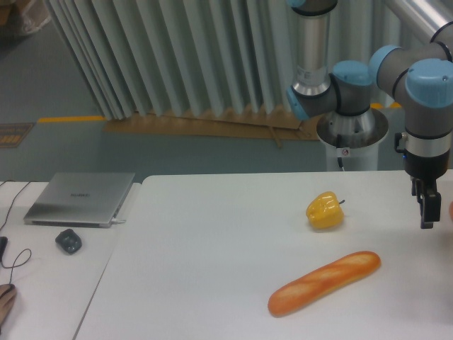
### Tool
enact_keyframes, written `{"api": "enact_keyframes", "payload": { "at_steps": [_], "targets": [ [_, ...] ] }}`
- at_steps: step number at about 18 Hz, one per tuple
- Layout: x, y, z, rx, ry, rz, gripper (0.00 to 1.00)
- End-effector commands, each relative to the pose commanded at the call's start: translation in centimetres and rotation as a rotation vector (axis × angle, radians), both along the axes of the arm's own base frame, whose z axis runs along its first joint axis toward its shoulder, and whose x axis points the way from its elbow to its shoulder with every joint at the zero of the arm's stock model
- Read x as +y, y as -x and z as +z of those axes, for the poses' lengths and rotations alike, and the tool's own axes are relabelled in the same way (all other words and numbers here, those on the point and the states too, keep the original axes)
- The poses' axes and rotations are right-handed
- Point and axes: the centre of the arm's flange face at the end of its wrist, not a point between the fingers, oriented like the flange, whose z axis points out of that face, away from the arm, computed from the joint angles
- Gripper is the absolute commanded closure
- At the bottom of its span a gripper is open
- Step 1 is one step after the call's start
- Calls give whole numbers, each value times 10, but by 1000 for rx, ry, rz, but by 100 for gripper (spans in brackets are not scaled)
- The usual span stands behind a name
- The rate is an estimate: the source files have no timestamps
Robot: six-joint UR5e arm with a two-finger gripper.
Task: Place the bread in the basket
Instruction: 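Move the open gripper toward the orange baguette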
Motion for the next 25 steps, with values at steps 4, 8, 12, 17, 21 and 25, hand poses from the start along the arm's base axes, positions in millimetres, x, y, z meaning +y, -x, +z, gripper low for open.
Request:
{"api": "enact_keyframes", "payload": {
  "at_steps": [4,8,12,17,21,25],
  "targets": [
    [1,-2,0,-6,-9,38,0],
    [1,-1,-2,-10,-6,38,0],
    [1,-1,-2,-8,-7,38,0],
    [3,-2,-7,-17,-3,35,0],
    [12,-8,-16,-36,-4,104,0],
    [36,-28,-26,-50,-19,264,0]
  ]
}}
